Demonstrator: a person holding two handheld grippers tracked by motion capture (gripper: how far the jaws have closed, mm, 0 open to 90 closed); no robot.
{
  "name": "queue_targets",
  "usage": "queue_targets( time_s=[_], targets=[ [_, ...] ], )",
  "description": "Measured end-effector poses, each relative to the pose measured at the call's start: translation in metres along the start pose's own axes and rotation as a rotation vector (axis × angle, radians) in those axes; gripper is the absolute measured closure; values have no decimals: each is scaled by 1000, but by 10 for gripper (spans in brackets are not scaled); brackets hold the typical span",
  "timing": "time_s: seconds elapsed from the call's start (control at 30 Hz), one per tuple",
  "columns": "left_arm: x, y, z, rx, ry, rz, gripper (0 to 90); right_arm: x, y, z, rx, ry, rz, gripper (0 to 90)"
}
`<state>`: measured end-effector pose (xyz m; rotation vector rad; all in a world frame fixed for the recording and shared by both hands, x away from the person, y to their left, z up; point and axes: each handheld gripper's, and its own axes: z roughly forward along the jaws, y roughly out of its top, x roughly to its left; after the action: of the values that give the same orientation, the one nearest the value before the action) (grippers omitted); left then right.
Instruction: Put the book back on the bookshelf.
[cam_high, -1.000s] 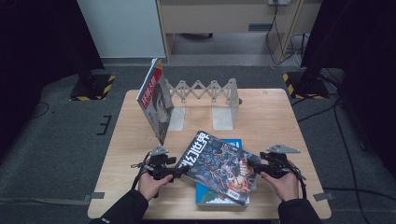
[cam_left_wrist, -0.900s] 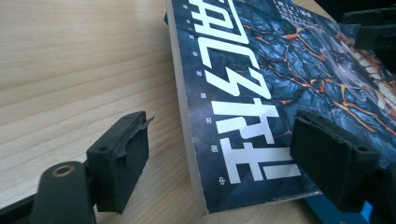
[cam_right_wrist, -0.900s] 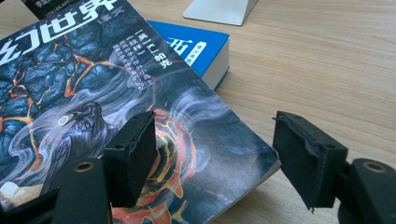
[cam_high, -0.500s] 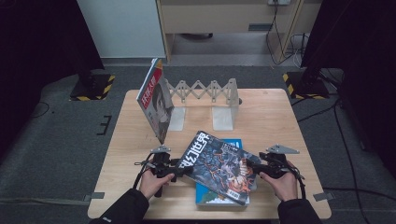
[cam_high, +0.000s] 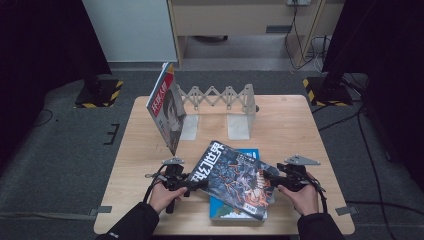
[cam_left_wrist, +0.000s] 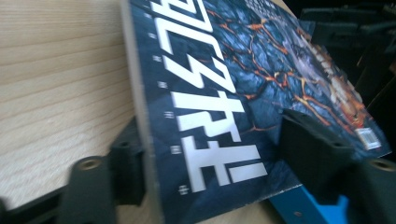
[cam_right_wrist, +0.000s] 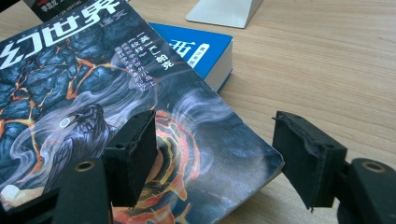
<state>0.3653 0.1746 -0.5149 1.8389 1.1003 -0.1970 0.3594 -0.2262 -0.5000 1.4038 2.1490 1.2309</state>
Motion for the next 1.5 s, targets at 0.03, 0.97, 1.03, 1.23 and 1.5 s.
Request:
queue_targets(
  time_s=[0.03, 0.97, 1.03, 1.23, 1.5],
  targets=[
    [0, 1, -2, -2, -7, -9, 351, 0, 0, 0, 0, 0, -2, 312],
    [-11, 13, -11, -22, -180, -158, 665, -1, 0, 0, -6, 4, -11, 313],
    [-14, 15, -13, -29, -185, -158, 685, -3, 1, -2, -2, -1, 3, 314],
    [-21, 21, -20, -34, -194, -172, 726, -12, 2, -9, -34, -26, 21, 313],
    [-30, 32, -31, -54, -201, -179, 772, -24, 0, -14, -36, -67, 41, 314]
  ],
)
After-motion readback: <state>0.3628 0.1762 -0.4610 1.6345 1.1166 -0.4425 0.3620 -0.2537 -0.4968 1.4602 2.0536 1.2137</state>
